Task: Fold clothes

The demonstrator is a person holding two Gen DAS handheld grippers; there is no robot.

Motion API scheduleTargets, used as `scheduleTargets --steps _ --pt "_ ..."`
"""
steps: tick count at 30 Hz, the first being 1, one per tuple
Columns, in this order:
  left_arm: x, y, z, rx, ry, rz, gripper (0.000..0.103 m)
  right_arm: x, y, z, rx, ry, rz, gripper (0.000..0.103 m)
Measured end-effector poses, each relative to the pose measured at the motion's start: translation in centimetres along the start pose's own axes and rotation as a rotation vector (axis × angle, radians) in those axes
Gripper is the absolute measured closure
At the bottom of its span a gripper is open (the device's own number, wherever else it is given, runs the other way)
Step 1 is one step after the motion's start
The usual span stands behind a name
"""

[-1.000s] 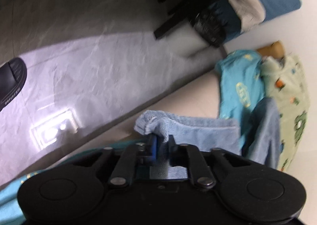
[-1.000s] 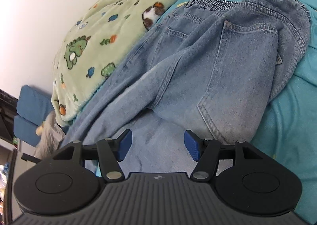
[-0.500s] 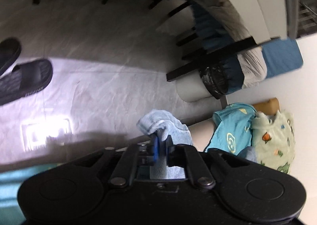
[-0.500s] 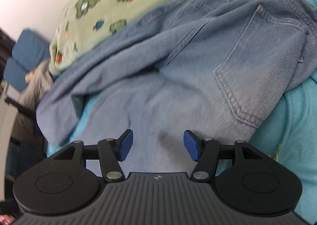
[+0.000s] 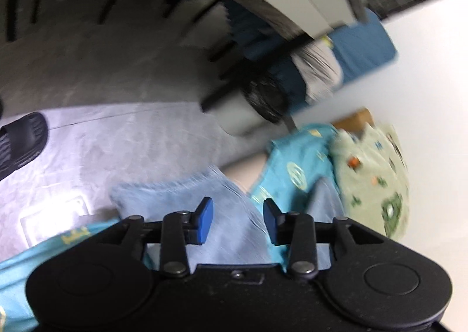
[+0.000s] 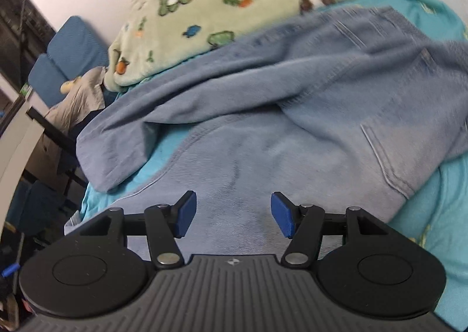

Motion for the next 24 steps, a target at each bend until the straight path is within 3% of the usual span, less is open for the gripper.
scheduleTargets --steps 6,13,15,19,24 --pt "3.5 2.5 4.5 0.108 0.165 -0.092 0.061 0.0 0.0 -2.1 -0.029 -0.098 0.035 0.042" --pt "7.4 8.6 9.2 0.140 0.357 -0.133 0.049 -0.1 1.2 -1.9 -0.018 -0.173 0.059 0.044" --pt "8.3 10.5 10.4 0.147 0.398 -0.142 0.040 0.1 1.1 -1.6 -0.015 -0.159 0.054 0.044" --pt "9.4 14.8 11.3 0.141 0.416 -0.153 0.040 -0.4 1.3 -0.9 -0.034 -0.102 0.048 0.044" --pt "10.6 19.3 11.8 0.058 0.421 -0.156 0.040 -0.9 2.0 -0.5 -0.082 -0.059 0.056 0.044"
Point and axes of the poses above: each gripper's, at about its wrist camera, not at the fingertips, and y roughly the way its jaws point, z to its right, x to its underside, the point moved 2 cm from there along y, roughly the way its jaws point, and after that the axes turned 5 degrees about x, right-handed, at the moved point
